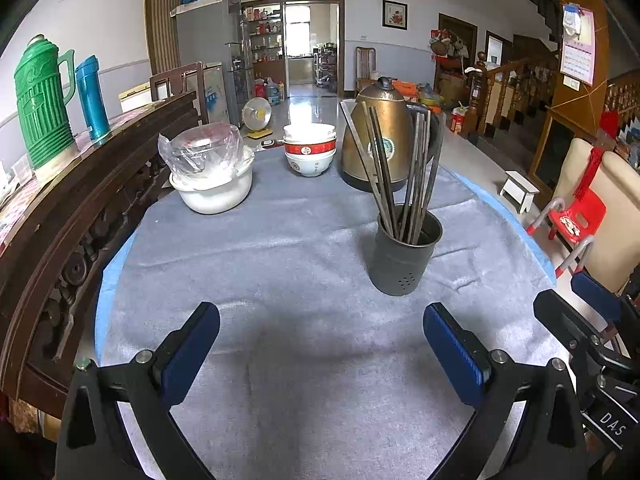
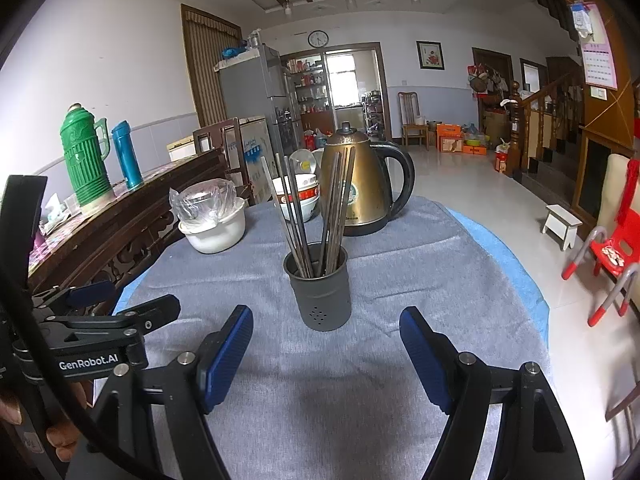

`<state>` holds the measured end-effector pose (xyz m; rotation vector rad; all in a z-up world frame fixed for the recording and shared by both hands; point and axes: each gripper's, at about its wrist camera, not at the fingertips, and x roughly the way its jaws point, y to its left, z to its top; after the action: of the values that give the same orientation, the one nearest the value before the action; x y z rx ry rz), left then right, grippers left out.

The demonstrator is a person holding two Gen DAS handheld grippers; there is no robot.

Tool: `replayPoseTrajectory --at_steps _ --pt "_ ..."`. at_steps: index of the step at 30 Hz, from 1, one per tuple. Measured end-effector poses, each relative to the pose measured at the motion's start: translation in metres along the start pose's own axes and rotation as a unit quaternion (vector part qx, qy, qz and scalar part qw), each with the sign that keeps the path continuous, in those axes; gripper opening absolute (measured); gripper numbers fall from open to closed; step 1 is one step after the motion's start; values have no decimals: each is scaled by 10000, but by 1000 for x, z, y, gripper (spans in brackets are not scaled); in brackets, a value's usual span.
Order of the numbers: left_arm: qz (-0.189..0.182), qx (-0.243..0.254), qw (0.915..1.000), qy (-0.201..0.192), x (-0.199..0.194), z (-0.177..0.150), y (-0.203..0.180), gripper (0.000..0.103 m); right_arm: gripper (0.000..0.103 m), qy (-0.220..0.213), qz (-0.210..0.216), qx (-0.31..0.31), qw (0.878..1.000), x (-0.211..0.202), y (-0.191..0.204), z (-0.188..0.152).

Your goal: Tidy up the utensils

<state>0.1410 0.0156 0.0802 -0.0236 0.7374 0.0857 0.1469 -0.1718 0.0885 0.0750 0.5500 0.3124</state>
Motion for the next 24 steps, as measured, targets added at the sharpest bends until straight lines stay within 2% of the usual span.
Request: replayPoseTrajectory --at_steps 24 --pt "-133 65 9999 -58 -1 7 -7 102 79 -71 -59 -90 9999 0 0 4"
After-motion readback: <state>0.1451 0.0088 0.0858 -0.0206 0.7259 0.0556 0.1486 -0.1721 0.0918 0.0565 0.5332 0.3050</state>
